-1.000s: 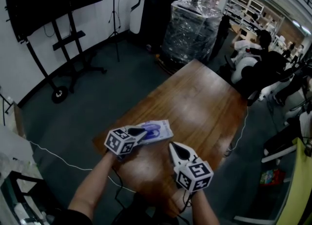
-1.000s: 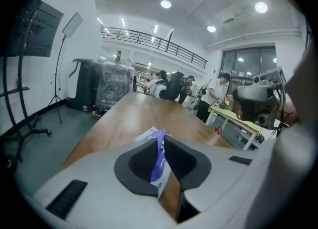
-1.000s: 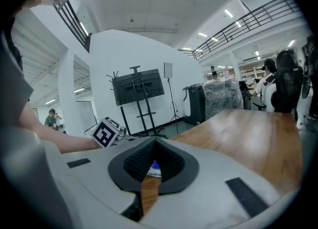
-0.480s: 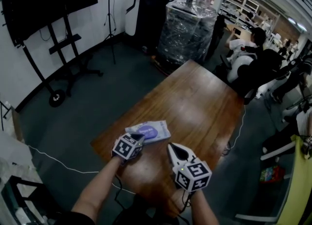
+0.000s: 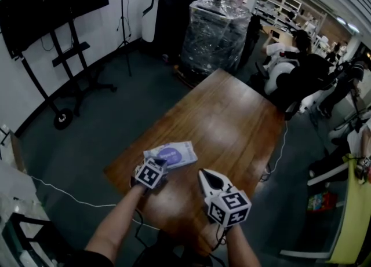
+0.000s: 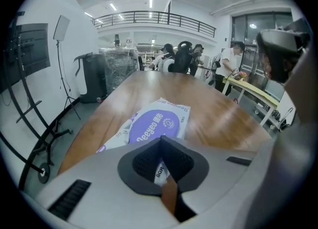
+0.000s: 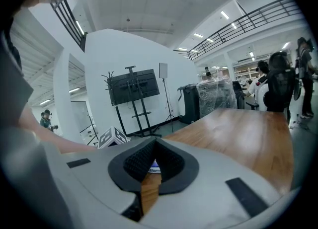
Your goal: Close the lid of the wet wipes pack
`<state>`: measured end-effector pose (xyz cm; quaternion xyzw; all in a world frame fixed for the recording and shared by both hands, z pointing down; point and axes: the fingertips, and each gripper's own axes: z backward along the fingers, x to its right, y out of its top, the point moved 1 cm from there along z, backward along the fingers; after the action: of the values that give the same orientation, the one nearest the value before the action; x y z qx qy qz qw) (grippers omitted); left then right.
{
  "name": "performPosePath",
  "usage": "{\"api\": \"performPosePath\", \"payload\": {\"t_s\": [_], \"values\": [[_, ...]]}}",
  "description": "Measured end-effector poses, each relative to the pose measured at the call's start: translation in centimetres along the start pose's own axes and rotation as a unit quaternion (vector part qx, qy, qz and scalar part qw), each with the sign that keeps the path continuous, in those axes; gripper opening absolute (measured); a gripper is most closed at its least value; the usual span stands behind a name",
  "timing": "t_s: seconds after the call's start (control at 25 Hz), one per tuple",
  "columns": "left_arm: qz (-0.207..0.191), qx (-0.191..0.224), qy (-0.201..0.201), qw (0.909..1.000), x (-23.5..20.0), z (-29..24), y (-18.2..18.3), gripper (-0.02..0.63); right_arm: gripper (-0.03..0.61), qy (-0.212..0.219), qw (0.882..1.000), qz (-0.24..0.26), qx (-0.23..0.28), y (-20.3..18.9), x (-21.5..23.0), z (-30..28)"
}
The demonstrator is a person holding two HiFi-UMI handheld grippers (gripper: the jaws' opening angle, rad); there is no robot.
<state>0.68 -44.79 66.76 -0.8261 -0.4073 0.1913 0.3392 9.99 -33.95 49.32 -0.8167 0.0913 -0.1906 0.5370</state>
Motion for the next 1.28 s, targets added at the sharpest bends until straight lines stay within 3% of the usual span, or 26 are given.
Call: {"api": "performPosePath", "payload": {"t_s": [0.32, 0.64, 0.88, 1.28], "values": [[0.026, 0.014, -0.001, 0.9996, -0.3, 0.3, 0.3, 0.003, 0.011, -0.004, 1.000, 0.002, 0.007, 0.4, 0.0, 0.8], [0.011, 0.101, -0.012, 0.9947, 2.7, 5.4, 4.1, 0.003, 0.011, -0.008, 0.999, 0.012, 0.035, 1.6, -1.1, 2.8], [-0.007, 0.211, -0.062, 0.9755, 8.3, 12.1, 9.2, 0.003, 0.011, -0.003, 0.997, 0.030, 0.064, 2.7, -3.1, 5.5], [-0.036, 0.288, -0.127, 0.9485, 16.3, 21.2, 11.6, 0.003, 0.010, -0.025, 0.991, 0.035, 0.123, 4.1, -6.5, 10.2]]}}
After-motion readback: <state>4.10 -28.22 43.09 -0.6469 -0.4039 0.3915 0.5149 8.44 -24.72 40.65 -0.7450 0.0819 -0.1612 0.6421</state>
